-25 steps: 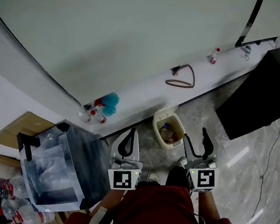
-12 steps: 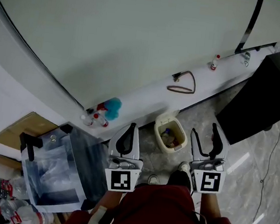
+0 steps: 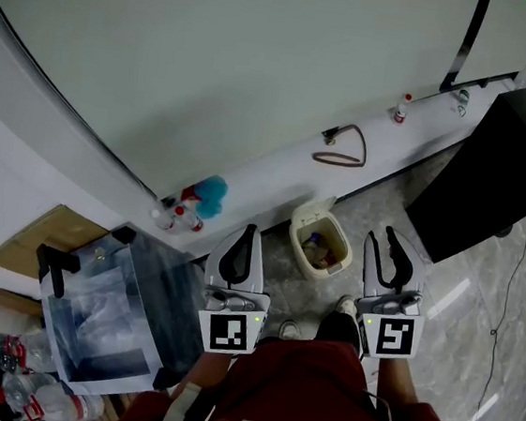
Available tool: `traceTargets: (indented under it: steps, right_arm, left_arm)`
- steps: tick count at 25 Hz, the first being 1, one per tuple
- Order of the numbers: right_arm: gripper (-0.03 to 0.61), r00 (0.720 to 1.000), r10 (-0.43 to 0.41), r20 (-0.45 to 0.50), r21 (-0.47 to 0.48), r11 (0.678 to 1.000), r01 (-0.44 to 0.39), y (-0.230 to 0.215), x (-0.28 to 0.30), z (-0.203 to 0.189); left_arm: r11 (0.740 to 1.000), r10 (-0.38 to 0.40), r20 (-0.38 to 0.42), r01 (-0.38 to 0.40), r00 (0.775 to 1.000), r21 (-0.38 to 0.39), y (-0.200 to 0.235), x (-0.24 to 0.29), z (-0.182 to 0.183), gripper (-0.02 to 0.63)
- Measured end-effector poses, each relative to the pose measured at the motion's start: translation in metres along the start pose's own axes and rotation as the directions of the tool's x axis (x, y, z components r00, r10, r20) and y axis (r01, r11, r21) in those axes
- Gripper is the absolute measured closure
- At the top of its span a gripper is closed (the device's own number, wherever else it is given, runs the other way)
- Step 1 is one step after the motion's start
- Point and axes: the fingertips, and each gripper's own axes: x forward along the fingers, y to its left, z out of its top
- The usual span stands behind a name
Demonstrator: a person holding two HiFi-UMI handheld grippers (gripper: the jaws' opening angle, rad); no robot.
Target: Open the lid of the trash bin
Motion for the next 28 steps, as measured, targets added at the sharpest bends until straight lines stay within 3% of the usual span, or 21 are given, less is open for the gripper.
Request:
traceTargets:
  steps: [7, 28]
  right_arm:
    - [0.576, 1.000, -0.015, -0.007, 0.022, 1.000, 0.015, -0.001, -0.005, -0.002]
    - [0.580, 0.999, -0.028, -0.038, 0.022, 0.999, 0.028, -0.007, -0.006, -0.011]
  left_arm:
    - [1.000, 0.002, -0.018, -0.003, 1.000, -0.013, -0.003, -0.005, -0.005, 0.609]
    - [1.000, 0.004, -0.025, -0.005, 1.000, -0.022, -0.004, -0.004, -0.008, 0.609]
